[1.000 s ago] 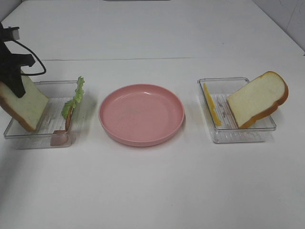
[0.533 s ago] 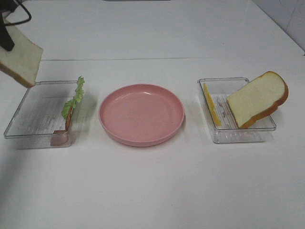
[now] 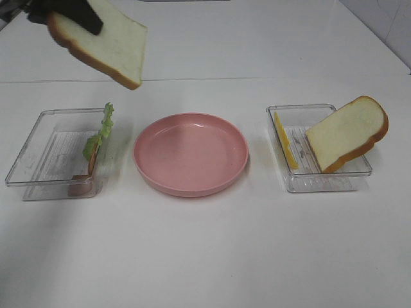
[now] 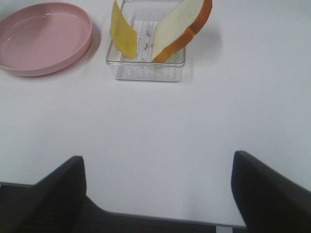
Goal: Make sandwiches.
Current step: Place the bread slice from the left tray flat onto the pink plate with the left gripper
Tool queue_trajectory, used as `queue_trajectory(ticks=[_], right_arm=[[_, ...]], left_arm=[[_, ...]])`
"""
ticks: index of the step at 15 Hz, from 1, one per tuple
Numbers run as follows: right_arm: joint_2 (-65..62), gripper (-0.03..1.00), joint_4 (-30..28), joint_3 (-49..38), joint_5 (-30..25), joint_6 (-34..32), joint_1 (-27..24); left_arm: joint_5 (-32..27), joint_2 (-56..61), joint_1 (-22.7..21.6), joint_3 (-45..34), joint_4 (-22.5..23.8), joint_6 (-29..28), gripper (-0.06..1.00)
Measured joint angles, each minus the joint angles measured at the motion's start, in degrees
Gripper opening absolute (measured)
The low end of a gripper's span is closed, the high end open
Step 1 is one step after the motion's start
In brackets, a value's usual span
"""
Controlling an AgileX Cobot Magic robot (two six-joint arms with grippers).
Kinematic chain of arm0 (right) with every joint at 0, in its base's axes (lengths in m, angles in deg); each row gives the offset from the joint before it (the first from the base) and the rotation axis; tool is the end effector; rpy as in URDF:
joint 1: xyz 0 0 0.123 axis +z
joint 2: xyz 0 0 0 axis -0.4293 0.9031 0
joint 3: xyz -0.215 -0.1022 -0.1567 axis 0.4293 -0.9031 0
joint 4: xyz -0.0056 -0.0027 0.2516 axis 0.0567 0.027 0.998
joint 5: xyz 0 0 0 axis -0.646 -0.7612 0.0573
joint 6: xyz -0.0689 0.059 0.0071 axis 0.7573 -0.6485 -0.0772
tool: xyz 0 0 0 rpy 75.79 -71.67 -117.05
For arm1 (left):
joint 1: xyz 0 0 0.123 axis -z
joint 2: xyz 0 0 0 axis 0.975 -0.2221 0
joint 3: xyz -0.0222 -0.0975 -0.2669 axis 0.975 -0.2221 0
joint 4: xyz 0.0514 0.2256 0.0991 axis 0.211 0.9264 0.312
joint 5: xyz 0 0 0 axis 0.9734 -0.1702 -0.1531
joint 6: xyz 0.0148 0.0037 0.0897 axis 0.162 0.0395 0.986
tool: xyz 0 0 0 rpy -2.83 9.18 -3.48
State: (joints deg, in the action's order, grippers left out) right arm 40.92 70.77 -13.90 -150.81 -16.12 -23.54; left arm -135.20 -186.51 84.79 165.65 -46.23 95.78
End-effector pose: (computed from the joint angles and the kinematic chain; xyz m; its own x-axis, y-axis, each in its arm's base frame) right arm -0.0039 0.0069 0.2623 -0.5258 -0.0656 -0.8481 -0.1242 0.9923 0.0003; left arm 0.4024 -0.1049 0.3184 -0.9212 0.0654 -0.3836 0.2782 0.8000 -0.5316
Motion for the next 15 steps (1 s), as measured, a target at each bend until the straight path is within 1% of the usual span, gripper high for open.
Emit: queue_trajectory(ticks=[2,5,7,9,12,15], right_arm=[[0.00,0.80,0.00,0.00,0.00,0.00,0.00],[0.00,0.80,0.00,0.00,0.00,0.00,0.00],[0.00,0.80,0.00,0.00,0.00,0.00,0.00],[0.00,0.80,0.00,0.00,0.00,0.00,0.00],[0.00,0.80,0.00,0.00,0.00,0.00,0.00],[0.00,0.80,0.00,0.00,0.00,0.00,0.00]], left_arm=[[1.95,-3.50,4.18,0.00,-1.38,-0.40,0.19],[7.05,-9.97,8.88,0.00,-2.35,-1.43,0.19],[8.77,-13.18,9.74,0.86,-3.21,-2.06,0.19],[9.05,-17.25,9.97,4.07,-3.27,-2.41,0.19],[6.36,-24.01,11.12,11.46,-3.44,-4.47,0.19],[5.61,-28.25,11.57,15.18,-3.61,-6.19,0.19]])
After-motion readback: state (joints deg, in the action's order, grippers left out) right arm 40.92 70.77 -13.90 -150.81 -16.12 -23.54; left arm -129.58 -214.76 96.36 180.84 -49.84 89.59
